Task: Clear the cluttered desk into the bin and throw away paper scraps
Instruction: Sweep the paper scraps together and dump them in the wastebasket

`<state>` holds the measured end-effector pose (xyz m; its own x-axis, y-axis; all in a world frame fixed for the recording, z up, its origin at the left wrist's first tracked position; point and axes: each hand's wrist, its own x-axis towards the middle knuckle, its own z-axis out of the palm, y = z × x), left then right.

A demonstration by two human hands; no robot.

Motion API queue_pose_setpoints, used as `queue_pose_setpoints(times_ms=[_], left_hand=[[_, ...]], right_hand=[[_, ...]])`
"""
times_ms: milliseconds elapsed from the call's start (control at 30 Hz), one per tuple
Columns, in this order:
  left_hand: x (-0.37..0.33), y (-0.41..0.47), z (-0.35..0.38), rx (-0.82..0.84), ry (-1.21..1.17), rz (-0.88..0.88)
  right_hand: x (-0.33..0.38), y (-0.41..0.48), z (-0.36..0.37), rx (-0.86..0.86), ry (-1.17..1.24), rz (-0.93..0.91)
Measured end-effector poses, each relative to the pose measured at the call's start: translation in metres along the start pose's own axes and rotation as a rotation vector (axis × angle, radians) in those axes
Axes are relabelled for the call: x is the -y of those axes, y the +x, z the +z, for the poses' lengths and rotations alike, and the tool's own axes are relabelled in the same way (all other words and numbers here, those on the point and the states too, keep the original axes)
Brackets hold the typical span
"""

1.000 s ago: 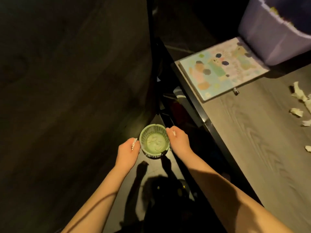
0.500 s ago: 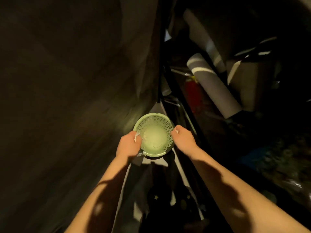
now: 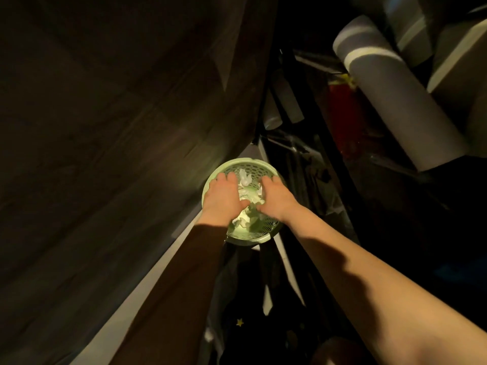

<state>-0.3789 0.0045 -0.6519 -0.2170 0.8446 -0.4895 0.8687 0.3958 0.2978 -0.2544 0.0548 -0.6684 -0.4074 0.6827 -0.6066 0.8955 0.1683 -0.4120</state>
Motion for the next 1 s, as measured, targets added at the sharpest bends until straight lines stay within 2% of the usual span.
queue_pose_setpoints(times_ms=[167,267,600,1000], left_hand=[[0.010,0.004,0.006,0.104,0.031,-0.031],[0.015,0.000,0.005,0.147,0.082,-0.016],[0.012,-0.040,-0.031,0.171,0.067,-0.026],[-0.033,-0.133,-0.135,0.132,0.099,-0.022]], right_hand=[[-0.010,0.003,0.001,0.157,-0.065,-0.025],[-0.013,0.000,-0.001,0.183,-0.122,-0.023],[0.010,-0.040,-0.023,0.080,-0.143,-0.048],[0.062,-0.151,-0.104,-0.058,-0.114,-0.025]])
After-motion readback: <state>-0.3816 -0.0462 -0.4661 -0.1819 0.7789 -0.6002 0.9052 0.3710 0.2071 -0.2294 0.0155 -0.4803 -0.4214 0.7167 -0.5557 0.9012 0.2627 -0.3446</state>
